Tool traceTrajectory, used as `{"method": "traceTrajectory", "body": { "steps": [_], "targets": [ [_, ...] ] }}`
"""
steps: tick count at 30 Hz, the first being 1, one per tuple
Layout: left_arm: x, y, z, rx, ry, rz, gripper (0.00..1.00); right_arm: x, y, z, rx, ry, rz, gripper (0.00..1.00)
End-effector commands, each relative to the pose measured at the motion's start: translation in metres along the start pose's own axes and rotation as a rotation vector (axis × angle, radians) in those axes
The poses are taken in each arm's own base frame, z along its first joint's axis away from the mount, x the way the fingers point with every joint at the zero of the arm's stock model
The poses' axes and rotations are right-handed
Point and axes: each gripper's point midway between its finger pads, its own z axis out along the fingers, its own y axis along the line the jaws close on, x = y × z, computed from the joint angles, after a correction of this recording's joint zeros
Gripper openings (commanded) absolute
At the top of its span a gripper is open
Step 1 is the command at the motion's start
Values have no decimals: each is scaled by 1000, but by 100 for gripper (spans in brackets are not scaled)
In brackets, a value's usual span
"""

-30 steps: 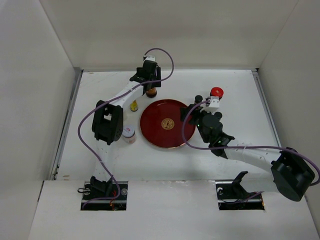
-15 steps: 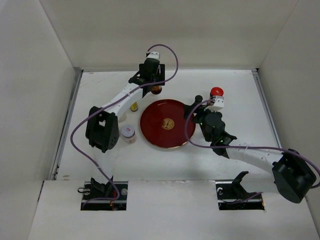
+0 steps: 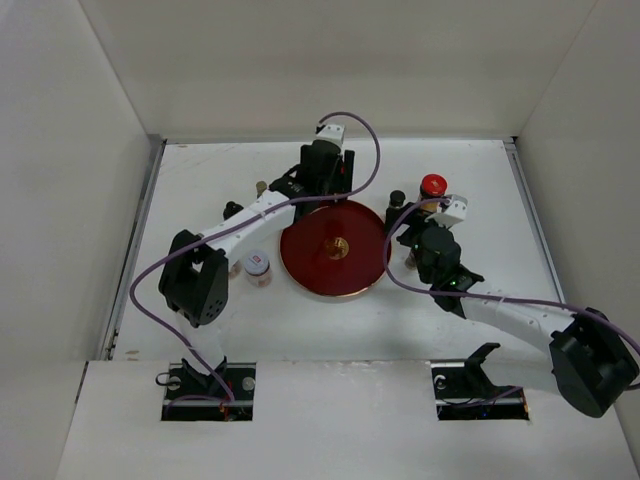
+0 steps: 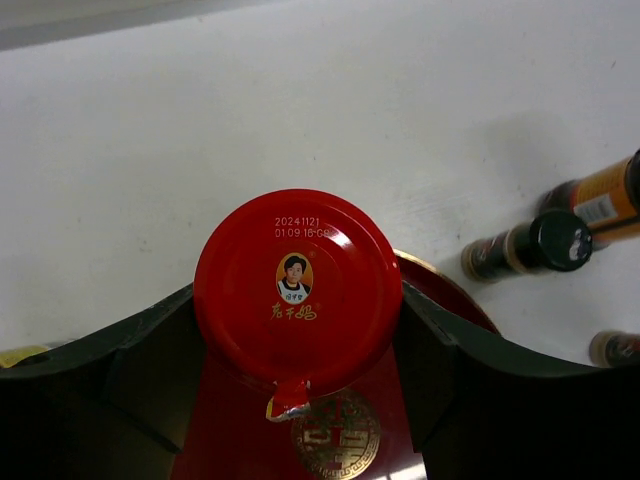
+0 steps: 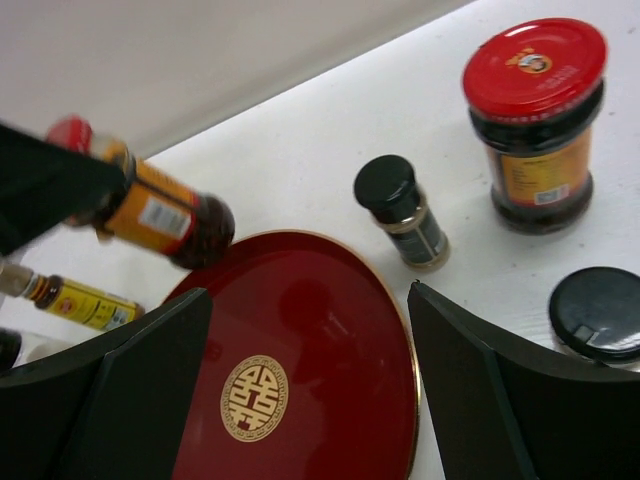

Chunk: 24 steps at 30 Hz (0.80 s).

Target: Organize the condiment bottles

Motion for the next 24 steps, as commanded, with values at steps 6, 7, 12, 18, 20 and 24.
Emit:
{"method": "traceTrajectory", "body": {
  "steps": [6, 7, 12, 18, 20, 24],
  "targets": [
    [-33, -16, -16, 46, -151, -72, 22, -7, -5, 4, 30, -15, 54, 86],
    [-27, -16, -14, 45, -141, -72, 22, -7, -5, 4, 30, -12, 55, 86],
    [-10, -10, 2, 29, -112, -67, 23, -5, -5, 5, 29, -9, 55, 86],
    [7, -7, 20, 13, -80, -55, 31, -4, -4, 5, 24, -5, 55, 88],
    [13, -5, 21, 6, -70, -53, 37, -3, -3, 5, 22, -3, 55, 89],
    [15, -1, 23, -7, -62, -55, 44, -3, -4, 5, 24, -5, 58, 90]
  ]
}}
